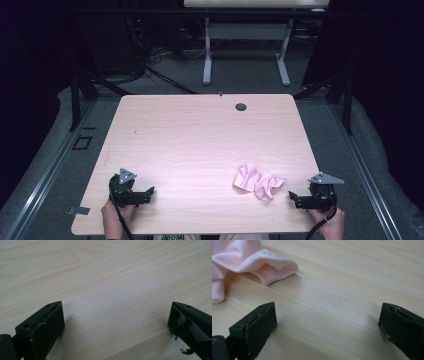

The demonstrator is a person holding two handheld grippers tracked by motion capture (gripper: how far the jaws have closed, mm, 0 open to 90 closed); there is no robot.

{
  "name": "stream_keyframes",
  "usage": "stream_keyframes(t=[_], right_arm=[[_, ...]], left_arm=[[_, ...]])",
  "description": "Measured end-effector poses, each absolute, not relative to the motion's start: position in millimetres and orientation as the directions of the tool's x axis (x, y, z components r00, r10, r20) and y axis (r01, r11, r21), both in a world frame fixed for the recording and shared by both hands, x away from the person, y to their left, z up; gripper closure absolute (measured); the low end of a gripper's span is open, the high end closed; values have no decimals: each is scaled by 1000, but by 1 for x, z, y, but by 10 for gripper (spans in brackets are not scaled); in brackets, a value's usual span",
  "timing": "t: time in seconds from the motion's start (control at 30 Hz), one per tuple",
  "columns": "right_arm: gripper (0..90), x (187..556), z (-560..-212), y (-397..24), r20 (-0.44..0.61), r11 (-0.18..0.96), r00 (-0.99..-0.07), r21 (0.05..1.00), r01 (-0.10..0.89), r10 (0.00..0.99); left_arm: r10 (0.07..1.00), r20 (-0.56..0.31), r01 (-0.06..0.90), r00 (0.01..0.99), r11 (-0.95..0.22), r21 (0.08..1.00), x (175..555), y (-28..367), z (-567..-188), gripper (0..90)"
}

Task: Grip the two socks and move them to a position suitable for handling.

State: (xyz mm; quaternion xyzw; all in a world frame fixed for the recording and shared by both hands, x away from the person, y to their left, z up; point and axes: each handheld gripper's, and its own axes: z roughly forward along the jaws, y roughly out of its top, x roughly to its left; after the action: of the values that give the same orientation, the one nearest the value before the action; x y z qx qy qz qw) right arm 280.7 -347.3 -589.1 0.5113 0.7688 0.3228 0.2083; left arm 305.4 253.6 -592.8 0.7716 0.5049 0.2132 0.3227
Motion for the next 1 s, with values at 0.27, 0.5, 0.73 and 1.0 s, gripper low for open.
stream_keyframes(t=[0.27,0.5,0.73,1.0], right_arm=[[15,281,-589,-348,11,267,-389,708,653,921],[15,282,-588,-348,11,266,-385,704,658,923],[2,288,-585,-347,13,273,-381,673,687,924],[14,289,-567,-343,57,264,-392,651,712,918]], left_arm=[[918,3,642,396,-280,714,305,253,-593,6],[919,3,643,395,-279,714,305,253,-593,6],[919,2,644,394,-278,713,305,253,-593,6],[919,2,644,394,-277,713,305,253,-593,7]])
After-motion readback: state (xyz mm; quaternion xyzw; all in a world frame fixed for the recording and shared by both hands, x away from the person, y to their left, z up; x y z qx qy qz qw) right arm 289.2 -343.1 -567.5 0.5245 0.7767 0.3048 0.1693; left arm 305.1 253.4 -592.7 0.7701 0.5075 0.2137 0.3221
